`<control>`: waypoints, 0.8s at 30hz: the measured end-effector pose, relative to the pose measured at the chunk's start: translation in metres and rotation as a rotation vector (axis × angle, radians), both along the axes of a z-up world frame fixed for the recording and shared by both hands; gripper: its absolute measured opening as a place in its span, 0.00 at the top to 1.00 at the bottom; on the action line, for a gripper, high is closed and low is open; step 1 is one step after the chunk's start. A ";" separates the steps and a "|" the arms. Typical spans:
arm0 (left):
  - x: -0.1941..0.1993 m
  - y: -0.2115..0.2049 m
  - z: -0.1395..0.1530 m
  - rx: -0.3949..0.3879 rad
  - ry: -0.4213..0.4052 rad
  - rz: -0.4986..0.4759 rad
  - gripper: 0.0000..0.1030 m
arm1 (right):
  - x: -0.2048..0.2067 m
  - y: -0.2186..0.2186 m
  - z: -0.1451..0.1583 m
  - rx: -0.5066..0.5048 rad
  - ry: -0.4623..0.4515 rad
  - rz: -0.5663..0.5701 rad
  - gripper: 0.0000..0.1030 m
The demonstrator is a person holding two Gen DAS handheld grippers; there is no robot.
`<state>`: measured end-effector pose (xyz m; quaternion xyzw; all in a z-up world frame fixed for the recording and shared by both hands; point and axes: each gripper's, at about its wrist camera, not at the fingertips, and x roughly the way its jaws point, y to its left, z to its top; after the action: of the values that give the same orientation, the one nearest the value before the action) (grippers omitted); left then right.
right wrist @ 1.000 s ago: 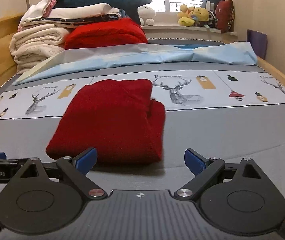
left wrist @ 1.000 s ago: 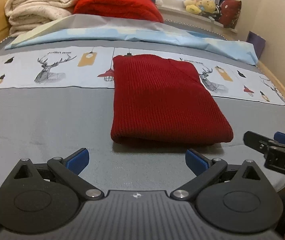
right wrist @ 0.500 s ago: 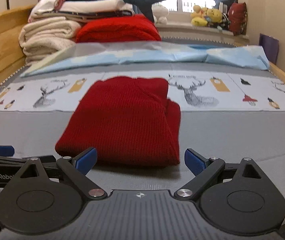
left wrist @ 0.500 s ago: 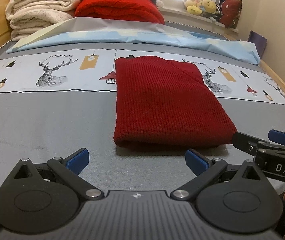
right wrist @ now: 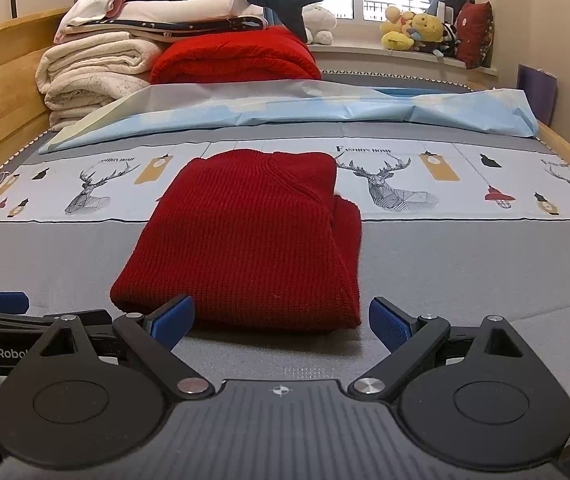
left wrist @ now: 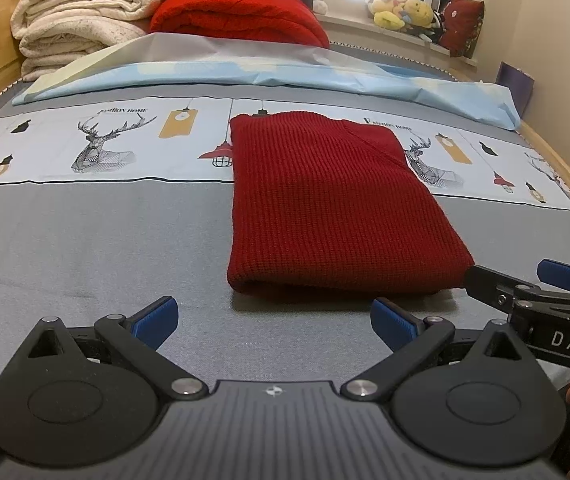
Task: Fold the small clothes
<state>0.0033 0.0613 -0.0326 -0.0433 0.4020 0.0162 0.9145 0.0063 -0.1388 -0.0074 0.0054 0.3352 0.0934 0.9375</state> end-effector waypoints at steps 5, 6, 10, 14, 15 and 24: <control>0.000 0.000 -0.001 0.004 0.003 0.001 0.01 | 0.000 0.003 0.001 -0.001 -0.003 0.005 0.08; 0.000 0.000 -0.001 0.005 0.004 0.001 0.01 | 0.000 0.004 0.001 -0.001 -0.003 0.007 0.08; 0.001 0.002 -0.001 0.002 0.005 0.000 0.01 | -0.001 0.006 0.001 -0.001 -0.007 0.018 0.08; 0.001 0.002 -0.002 0.003 0.005 -0.001 0.01 | -0.001 0.006 0.001 -0.003 -0.006 0.020 0.08; 0.001 0.002 -0.002 0.003 0.005 -0.001 0.01 | -0.001 0.007 0.001 -0.002 -0.005 0.019 0.08; 0.002 0.004 -0.003 0.005 0.008 -0.004 0.01 | -0.001 0.005 0.001 -0.002 -0.003 0.020 0.08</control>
<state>0.0051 0.0654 -0.0358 -0.0400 0.4057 0.0158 0.9130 0.0055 -0.1334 -0.0060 0.0011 0.3338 0.1024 0.9371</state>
